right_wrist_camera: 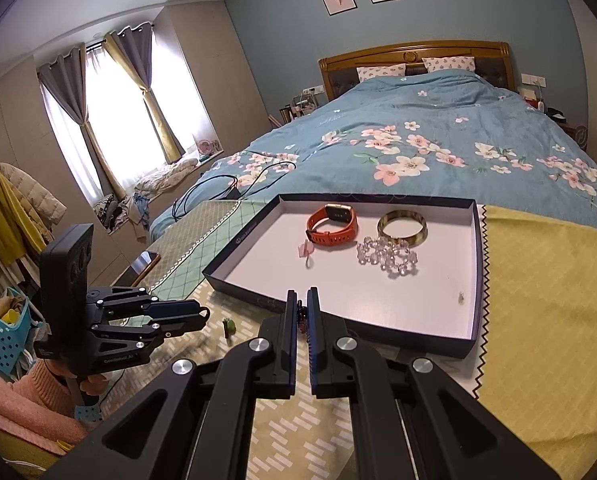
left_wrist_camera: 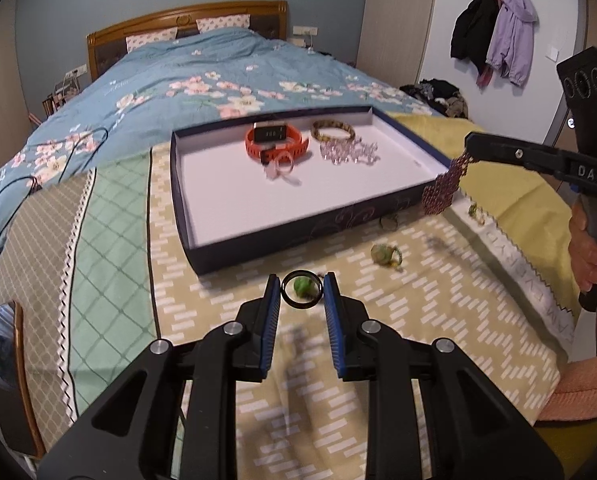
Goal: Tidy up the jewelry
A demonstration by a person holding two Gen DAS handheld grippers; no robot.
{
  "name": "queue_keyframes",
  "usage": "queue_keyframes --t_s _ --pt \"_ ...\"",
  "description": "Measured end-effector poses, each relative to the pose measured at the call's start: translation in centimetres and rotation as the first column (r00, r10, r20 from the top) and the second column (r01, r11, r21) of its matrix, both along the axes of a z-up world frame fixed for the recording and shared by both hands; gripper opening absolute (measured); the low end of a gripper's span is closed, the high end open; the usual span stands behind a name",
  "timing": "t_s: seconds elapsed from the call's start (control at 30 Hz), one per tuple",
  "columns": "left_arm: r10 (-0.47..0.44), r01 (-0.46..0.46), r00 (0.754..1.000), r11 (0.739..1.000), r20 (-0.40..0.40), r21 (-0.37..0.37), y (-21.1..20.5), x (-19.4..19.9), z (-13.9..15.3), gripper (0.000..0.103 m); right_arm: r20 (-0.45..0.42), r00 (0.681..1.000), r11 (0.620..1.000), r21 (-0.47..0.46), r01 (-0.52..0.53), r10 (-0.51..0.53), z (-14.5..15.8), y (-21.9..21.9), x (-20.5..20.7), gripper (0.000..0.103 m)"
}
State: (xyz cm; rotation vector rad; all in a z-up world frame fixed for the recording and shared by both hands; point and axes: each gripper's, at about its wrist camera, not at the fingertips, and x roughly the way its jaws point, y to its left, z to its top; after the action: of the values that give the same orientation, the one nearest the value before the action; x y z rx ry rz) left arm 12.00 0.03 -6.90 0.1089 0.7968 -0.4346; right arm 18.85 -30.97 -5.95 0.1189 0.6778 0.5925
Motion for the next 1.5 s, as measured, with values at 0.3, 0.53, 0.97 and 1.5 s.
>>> queue_keyframes --t_s 0.3,0.53,0.97,1.5 --pt "0.000 0.002 0.999 1.000 0.052 -0.031 -0.6 1.3 2.2 0.022 0.023 1.000 1.000 0.010 0.007 -0.007 1.0 -0.1 0.9 0.003" --pt "-0.002 0.004 0.999 0.999 0.053 -0.048 -1.0 3.4 2.5 0.022 0.031 0.999 1.000 0.010 0.018 -0.018 1.4 -0.1 2.3 0.003" --pt "-0.009 0.010 0.999 1.000 0.047 -0.027 -2.8 6.7 2.0 0.022 -0.005 0.999 0.999 0.015 0.047 -0.047 0.6 0.0 5.8 0.003" --pt "0.000 0.000 1.000 1.000 0.000 0.006 -4.1 10.3 0.1 0.022 -0.080 0.995 0.996 0.058 0.067 -0.062 -1.3 0.7 9.1 0.003"
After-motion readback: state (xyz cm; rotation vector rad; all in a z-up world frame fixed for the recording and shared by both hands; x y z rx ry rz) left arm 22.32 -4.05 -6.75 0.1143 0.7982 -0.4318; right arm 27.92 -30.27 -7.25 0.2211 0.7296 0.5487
